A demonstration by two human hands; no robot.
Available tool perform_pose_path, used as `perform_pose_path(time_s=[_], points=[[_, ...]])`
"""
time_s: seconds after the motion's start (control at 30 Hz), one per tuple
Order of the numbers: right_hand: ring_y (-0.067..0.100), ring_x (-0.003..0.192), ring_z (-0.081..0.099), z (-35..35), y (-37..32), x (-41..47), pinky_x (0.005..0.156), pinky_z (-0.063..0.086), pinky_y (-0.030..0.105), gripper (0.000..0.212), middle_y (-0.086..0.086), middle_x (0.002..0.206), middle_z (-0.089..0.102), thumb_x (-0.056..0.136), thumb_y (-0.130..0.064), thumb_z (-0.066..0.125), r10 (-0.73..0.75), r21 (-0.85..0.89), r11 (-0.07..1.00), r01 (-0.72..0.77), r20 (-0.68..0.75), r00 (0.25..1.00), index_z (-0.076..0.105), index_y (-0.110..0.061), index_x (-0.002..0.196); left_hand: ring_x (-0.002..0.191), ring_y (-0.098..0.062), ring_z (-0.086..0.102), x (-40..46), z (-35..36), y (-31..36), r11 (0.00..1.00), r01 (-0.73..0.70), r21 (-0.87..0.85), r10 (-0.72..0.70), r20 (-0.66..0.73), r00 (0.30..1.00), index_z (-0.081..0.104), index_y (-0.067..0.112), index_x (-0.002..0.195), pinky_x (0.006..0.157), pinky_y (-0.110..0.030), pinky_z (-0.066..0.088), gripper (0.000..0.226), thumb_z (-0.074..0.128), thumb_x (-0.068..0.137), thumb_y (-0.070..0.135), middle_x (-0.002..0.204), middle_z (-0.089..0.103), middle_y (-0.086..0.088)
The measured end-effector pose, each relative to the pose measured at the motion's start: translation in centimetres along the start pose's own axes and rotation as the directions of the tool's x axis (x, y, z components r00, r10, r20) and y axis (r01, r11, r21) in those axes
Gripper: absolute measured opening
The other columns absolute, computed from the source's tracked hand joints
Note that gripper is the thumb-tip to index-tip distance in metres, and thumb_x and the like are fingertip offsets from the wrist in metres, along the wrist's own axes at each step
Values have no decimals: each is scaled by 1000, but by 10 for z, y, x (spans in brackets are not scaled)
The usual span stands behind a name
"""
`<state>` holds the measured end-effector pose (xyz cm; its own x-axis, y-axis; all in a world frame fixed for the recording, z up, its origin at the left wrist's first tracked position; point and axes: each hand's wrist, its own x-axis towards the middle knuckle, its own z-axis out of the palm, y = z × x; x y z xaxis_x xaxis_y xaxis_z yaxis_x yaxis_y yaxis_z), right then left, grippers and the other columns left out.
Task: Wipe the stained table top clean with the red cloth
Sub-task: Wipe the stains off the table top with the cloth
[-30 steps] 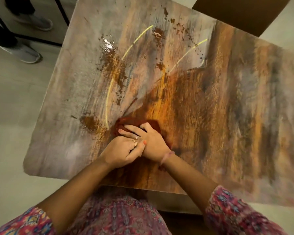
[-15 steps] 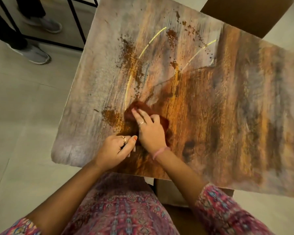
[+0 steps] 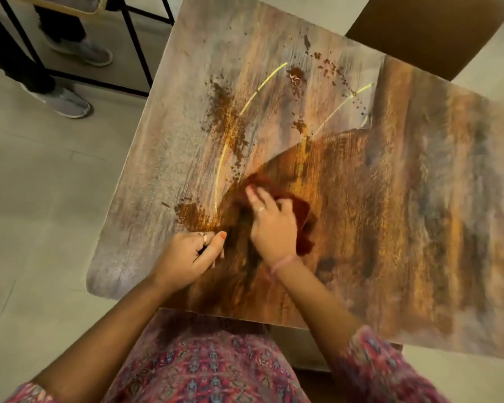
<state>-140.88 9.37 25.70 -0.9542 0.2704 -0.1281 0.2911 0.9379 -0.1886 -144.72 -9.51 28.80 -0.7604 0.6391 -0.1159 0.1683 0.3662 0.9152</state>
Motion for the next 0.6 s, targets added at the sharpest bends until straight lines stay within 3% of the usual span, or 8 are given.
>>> perform_pose_path(time_s=[0.1,0.17,0.23,0.3,0.37,0.43,0.53,0.6], points=[[29,92,53,-1,5,-31,66,50,38,54,-1,138,53,88,-19,38,-309,22,951,308,96,946,45,-27,141,48,-5,55,21,15,9,1000,-21,-9,21,-15,1000,64,12,64,52,-21,43,38,46,95,24,50,57,6],[27,92,52,-12,34,1,66,49,37,56,-3,138,53,87,-18,40,-382,-62,920,388,94,920,43,-29,141,51,-2,55,35,24,14,999,-33,14,33,0,999,65,14,64,54,-22,43,39,46,95,26,51,57,7],[29,104,50,-20,73,55,79,48,40,57,-4,144,46,89,-16,38,-234,-118,964,237,43,971,37,-31,145,52,0,55,47,32,16,999,-34,21,34,3,999,65,15,64,53,-20,41,40,45,96,30,52,56,9],[32,117,45,-32,116,104,94,42,40,55,-2,147,41,93,-19,39,64,-47,997,-64,-2,998,33,-29,147,52,0,55,56,36,16,999,-34,10,34,-11,999,64,15,65,53,-20,41,41,44,97,30,53,56,10],[34,122,40,-41,136,134,99,31,38,50,1,147,39,97,-25,39,369,123,925,-359,-73,927,34,-27,147,53,-1,56,61,40,15,1000,-28,-2,27,-33,999,64,16,65,52,-21,42,42,44,98,31,54,57,11],[35,119,40,-35,114,133,99,31,39,48,2,147,40,98,-32,38,450,155,890,-430,-134,883,36,-27,146,52,-1,57,63,44,16,1000,-11,-23,10,-61,998,64,18,64,52,-20,42,43,43,97,34,53,58,11],[33,105,48,-16,49,75,87,47,42,44,5,136,52,93,-28,46,-9,111,994,12,-31,999,50,-25,137,52,1,56,70,51,20,1000,-5,-9,4,-90,996,61,17,61,53,-14,40,43,42,95,36,51,56,12],[33,110,51,-10,30,34,86,49,39,46,4,137,53,89,-26,45,-416,104,909,404,158,896,52,-25,135,52,1,51,80,54,23,996,-49,72,56,-99,994,53,17,56,53,-13,38,42,43,94,32,50,52,12]])
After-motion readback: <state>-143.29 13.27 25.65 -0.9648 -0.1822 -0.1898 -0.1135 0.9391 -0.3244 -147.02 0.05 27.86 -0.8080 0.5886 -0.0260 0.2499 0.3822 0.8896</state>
